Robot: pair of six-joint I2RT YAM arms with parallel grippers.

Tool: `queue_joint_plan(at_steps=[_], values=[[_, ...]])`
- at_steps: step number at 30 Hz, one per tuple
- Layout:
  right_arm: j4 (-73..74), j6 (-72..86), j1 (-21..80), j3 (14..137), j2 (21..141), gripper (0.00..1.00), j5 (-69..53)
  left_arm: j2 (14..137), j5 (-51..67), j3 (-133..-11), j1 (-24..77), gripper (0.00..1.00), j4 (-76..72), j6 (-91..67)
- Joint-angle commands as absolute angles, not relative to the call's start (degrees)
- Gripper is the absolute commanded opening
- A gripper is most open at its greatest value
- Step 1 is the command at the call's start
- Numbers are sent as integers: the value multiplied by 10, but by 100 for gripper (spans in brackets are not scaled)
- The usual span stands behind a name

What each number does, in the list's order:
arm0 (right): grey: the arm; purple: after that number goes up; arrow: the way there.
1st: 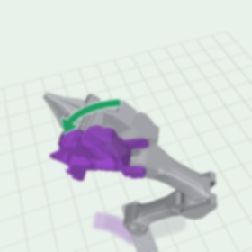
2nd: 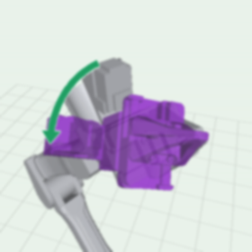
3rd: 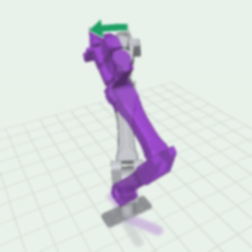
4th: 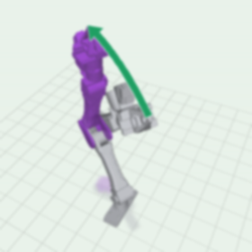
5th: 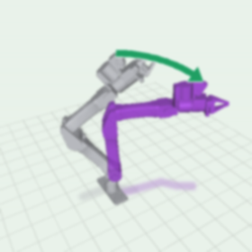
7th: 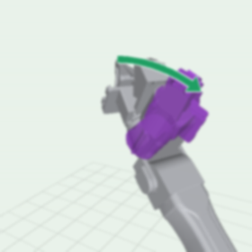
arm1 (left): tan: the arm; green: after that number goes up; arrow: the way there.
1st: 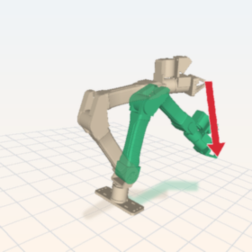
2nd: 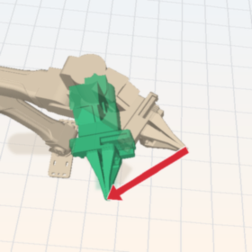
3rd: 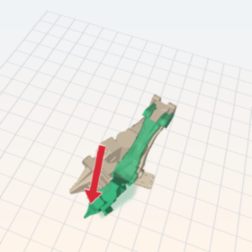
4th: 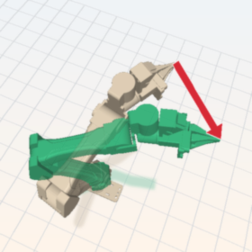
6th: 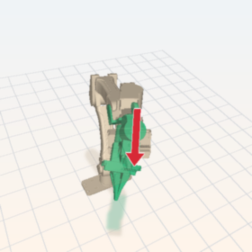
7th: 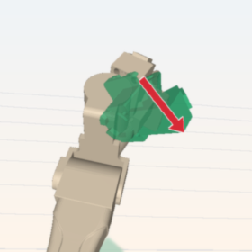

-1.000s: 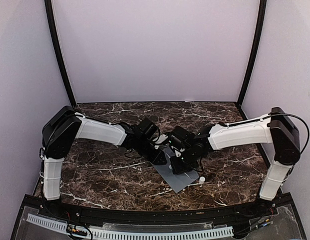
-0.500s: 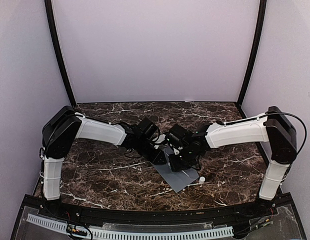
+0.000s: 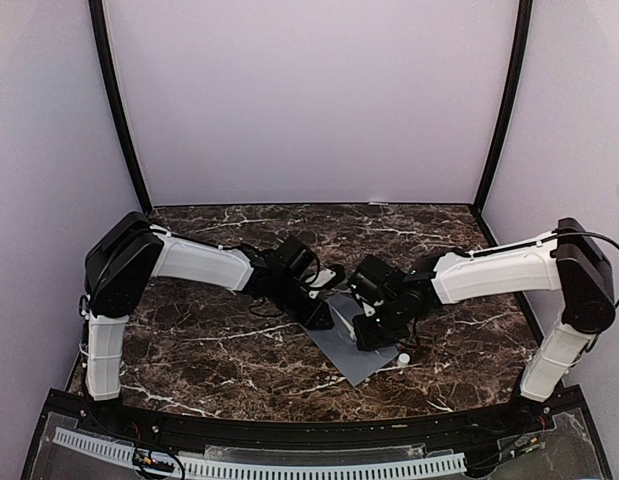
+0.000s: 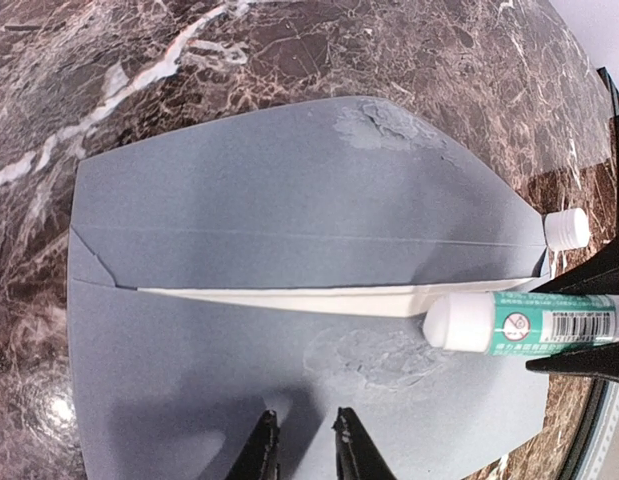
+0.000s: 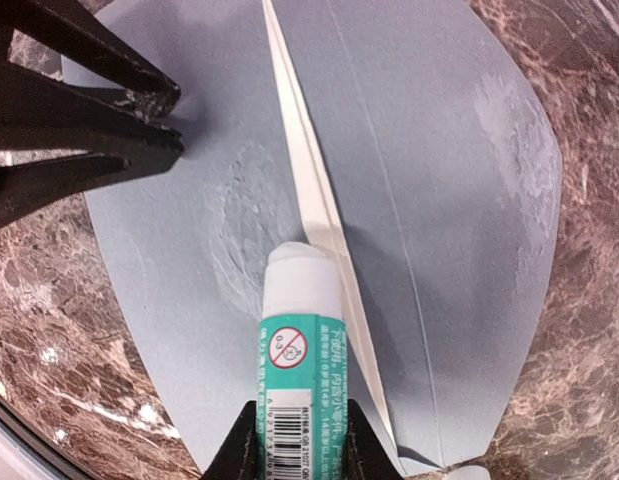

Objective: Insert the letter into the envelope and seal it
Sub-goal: Paint the envelope at the center of the board.

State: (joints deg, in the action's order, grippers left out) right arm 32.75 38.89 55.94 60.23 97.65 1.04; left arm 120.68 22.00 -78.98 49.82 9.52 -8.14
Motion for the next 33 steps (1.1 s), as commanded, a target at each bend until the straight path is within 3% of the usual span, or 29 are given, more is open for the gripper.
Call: queue_joint_plan(at_steps=[1,26,33], values=[[362,405,568,579,948,0,-15,1227,215,-788,503,19,140,-76],[345,373,558,660,1041,0,-2,1229,227,-792,502,19,142,-77],[340,373,553,682,1065,0,56,1230,230,-792,502,19,142,-79]])
